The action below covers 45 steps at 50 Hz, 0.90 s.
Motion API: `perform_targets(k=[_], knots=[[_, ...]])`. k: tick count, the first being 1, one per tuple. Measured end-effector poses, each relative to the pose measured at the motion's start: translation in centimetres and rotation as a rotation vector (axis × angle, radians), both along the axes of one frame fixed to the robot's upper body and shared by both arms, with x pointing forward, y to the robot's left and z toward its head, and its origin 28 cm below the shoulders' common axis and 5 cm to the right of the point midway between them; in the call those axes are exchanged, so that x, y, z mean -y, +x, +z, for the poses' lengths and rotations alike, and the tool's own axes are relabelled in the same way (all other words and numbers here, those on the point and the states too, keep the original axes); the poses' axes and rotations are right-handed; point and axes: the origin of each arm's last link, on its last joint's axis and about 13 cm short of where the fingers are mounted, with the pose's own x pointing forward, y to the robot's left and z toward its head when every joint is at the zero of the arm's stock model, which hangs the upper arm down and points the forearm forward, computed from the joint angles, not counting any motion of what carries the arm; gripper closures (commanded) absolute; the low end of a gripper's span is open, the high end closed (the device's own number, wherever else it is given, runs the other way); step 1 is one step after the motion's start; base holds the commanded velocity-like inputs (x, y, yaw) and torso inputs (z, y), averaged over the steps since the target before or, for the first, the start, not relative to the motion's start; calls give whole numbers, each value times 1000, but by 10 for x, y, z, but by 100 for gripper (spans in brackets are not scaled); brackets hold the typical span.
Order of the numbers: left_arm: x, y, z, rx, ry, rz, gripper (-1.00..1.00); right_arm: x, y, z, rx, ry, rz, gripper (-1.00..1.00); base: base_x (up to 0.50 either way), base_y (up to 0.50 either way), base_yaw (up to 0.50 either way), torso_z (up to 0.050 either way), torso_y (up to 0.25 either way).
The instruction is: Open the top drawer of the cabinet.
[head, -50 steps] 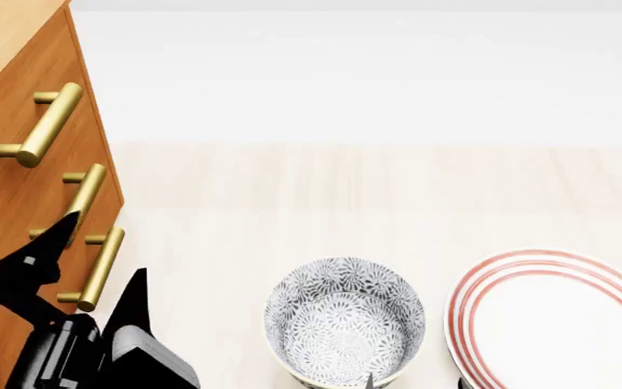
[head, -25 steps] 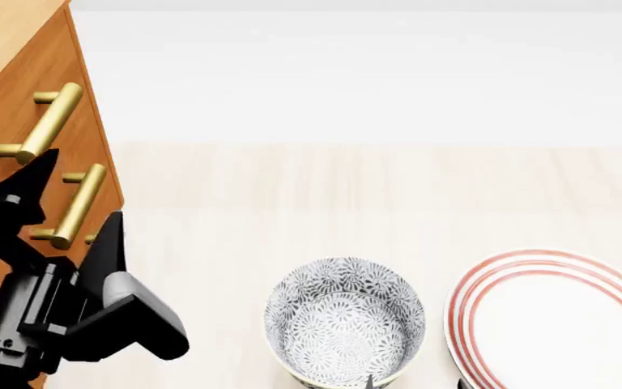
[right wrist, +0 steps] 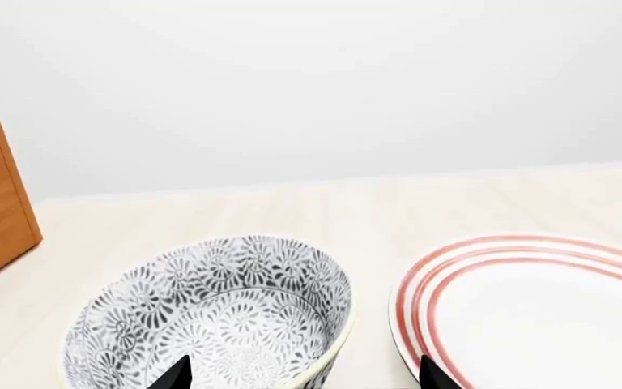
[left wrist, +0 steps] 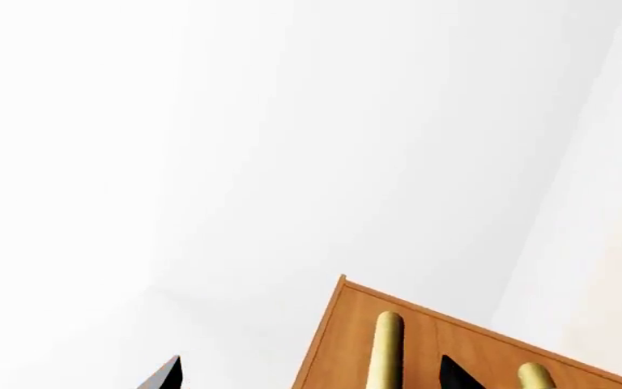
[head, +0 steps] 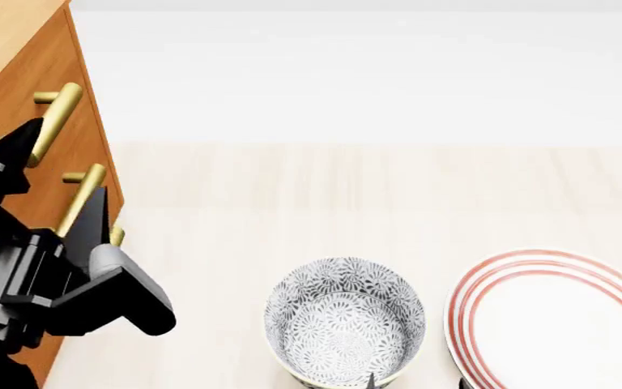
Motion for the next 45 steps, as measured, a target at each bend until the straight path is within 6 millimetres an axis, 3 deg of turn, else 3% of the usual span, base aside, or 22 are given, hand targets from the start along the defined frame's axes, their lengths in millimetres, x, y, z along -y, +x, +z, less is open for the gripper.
perform_targets(k=[45], knots=[[-19, 20, 22, -44, 152, 44, -100, 0, 0, -2, -16, 6, 2, -100, 0, 0, 0, 0, 0]])
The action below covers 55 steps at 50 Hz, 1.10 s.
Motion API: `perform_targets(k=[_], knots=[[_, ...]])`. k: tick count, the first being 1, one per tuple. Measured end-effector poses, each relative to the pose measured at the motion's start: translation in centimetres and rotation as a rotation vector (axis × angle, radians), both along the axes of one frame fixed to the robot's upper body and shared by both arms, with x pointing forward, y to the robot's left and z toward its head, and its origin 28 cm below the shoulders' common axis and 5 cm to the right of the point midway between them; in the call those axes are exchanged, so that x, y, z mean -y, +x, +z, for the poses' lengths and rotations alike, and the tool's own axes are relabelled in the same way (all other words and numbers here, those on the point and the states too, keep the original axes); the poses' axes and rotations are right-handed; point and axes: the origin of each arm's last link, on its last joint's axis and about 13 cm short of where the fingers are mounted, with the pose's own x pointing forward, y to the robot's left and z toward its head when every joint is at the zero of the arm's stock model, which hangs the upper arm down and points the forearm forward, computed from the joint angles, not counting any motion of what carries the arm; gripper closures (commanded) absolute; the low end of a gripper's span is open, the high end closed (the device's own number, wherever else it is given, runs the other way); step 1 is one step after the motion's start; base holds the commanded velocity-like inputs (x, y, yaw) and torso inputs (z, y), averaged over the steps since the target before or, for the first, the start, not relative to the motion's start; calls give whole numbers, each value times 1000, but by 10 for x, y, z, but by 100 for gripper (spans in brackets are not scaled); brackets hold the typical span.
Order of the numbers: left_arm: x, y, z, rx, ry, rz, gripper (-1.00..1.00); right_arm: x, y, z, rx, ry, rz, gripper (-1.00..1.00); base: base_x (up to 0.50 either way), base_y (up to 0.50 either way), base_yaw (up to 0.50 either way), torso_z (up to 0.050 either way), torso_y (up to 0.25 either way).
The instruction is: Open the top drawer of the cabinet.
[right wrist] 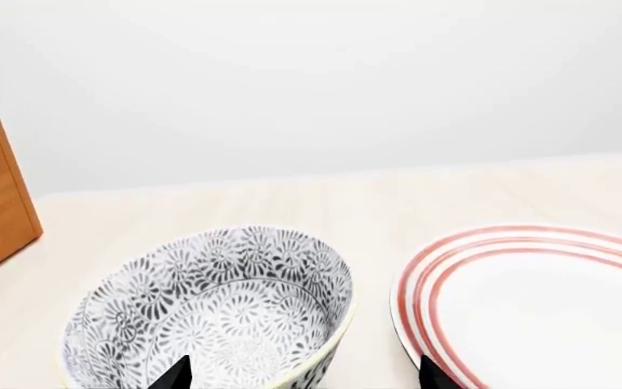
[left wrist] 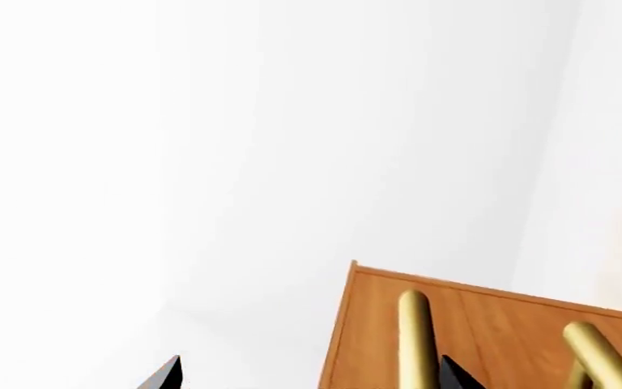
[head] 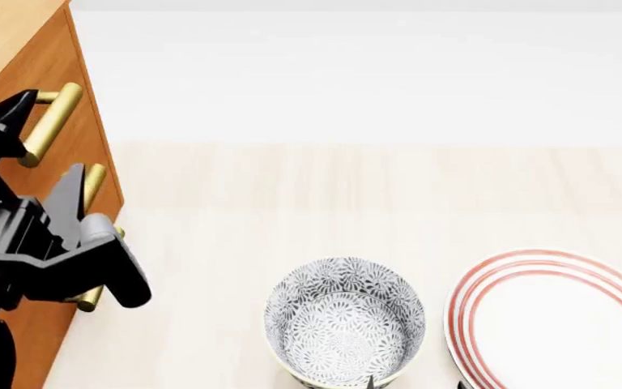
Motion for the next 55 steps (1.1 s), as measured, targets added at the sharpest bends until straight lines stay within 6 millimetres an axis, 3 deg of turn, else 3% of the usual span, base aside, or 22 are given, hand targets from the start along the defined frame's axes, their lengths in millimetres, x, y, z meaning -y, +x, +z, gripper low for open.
perform_targets(k=[55], knots=[[-19, 25, -16, -76, 29, 80, -100, 0, 0, -1, -21, 4, 0, -100, 0, 0, 0, 0, 0]])
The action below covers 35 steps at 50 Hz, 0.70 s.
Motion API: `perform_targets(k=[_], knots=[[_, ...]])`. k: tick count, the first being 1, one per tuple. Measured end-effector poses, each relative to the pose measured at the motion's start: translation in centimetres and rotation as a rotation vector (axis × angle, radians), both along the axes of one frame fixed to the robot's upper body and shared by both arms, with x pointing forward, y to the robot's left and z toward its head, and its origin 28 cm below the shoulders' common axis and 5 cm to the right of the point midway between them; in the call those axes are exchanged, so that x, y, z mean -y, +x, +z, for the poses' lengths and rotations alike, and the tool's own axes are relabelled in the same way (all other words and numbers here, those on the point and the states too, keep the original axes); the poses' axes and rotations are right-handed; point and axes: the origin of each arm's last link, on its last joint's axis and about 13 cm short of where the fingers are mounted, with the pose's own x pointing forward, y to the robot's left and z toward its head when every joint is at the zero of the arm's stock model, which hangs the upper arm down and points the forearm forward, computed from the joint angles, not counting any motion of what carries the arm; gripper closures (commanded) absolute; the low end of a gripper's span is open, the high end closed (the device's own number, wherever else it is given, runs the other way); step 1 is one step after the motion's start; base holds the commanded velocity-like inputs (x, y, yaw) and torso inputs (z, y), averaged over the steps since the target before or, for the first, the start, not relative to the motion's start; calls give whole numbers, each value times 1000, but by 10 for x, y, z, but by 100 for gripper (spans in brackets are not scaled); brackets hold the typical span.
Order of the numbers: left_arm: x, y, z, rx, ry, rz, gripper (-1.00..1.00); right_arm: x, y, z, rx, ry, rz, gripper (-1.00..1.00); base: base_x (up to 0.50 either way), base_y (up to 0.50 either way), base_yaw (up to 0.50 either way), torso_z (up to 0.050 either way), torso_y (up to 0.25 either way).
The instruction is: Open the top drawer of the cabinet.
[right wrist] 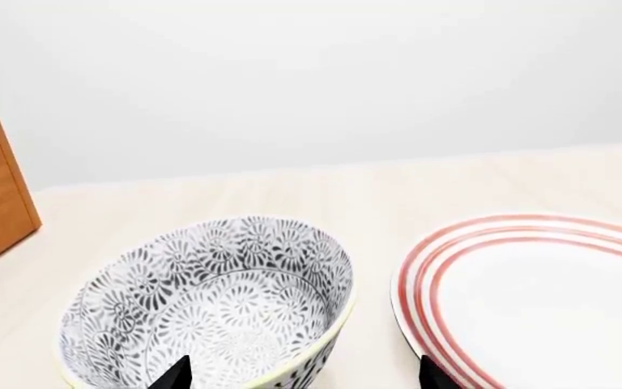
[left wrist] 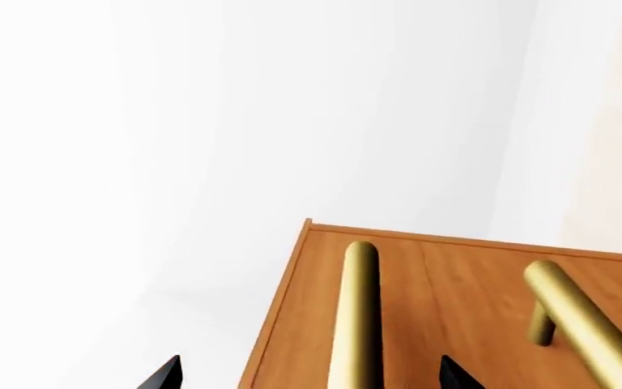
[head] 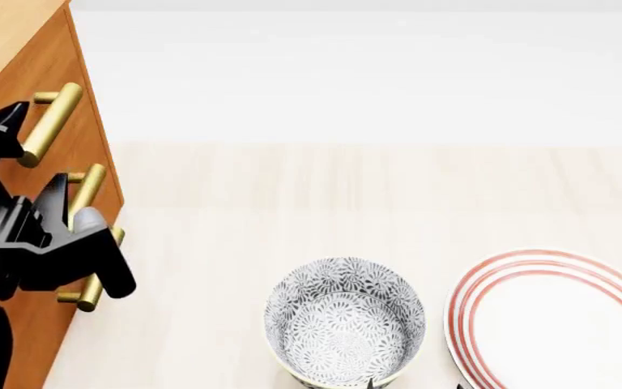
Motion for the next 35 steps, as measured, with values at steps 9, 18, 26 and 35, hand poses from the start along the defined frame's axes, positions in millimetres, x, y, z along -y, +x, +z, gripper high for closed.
perform_targets(k=[9, 18, 26, 35], knots=[[-1, 4, -3, -2, -2, 8, -100, 0, 0, 0, -3, 1, 1, -100, 0, 0, 0, 0, 0], [-3, 8, -5, -1, -4, 17, -100, 0, 0, 0, -6, 3, 2, -100, 0, 0, 0, 0, 0], [-4, 11, -6, 1, -6, 26, -100, 0, -1, 0, -8, 5, 2, -100, 0, 0, 0, 0, 0], [-5, 14, -7, 4, -6, 38, -100, 0, -1, 0, -10, 6, 2, -100, 0, 0, 0, 0, 0]])
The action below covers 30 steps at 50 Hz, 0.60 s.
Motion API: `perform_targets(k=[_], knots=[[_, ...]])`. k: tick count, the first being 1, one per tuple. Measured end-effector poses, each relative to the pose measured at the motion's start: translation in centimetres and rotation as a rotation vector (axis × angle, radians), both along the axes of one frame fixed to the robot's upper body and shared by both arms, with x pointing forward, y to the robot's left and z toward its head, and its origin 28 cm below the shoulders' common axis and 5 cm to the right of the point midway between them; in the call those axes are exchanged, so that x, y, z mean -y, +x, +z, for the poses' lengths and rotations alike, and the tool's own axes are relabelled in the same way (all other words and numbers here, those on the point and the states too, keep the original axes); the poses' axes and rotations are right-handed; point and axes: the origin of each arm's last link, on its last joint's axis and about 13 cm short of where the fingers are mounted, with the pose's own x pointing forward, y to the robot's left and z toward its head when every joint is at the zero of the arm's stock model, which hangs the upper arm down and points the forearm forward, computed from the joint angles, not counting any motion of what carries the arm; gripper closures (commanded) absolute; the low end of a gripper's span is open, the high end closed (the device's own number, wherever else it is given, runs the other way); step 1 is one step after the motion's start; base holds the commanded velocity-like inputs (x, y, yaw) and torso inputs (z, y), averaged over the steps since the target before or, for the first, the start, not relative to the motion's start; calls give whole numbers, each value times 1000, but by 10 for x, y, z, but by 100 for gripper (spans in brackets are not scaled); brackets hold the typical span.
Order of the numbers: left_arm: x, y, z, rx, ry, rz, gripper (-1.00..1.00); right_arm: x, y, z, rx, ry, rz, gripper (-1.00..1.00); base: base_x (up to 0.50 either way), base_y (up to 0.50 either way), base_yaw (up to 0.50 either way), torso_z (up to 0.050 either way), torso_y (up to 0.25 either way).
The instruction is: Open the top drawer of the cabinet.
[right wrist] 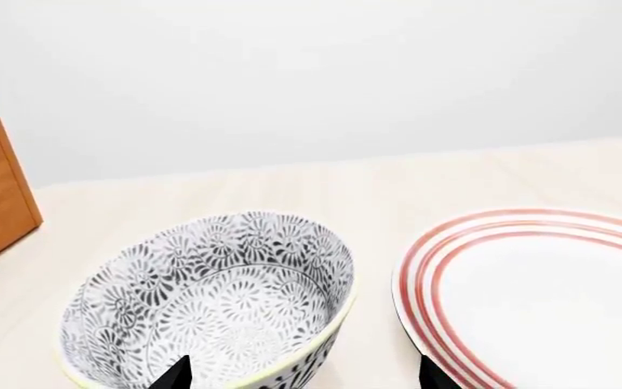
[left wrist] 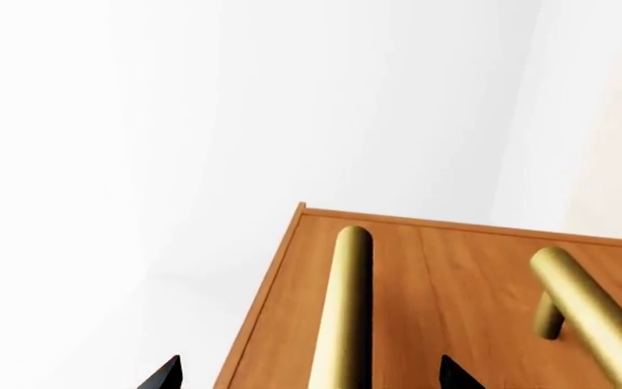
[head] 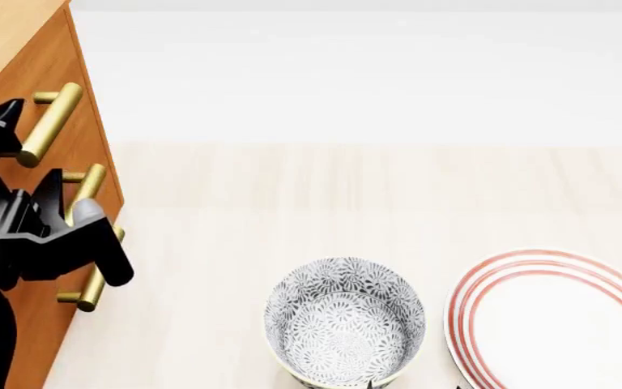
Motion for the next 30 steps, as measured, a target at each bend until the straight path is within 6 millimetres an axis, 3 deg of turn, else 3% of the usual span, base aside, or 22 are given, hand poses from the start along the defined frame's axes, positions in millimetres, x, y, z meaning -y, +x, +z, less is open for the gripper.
perform_targets(k=[14, 15, 30], knots=[[-1, 5, -1, 2, 3, 14, -100, 0, 1, 0, -4, 3, -4, -100, 0, 0, 0, 0, 0], [-1, 5, -1, 3, 3, 15, 100, 1, 1, 0, -4, 3, -4, -100, 0, 0, 0, 0, 0], [-2, 6, -5, -11, 0, 14, 100, 1, 1, -1, -11, 5, -3, -100, 0, 0, 0, 0, 0]])
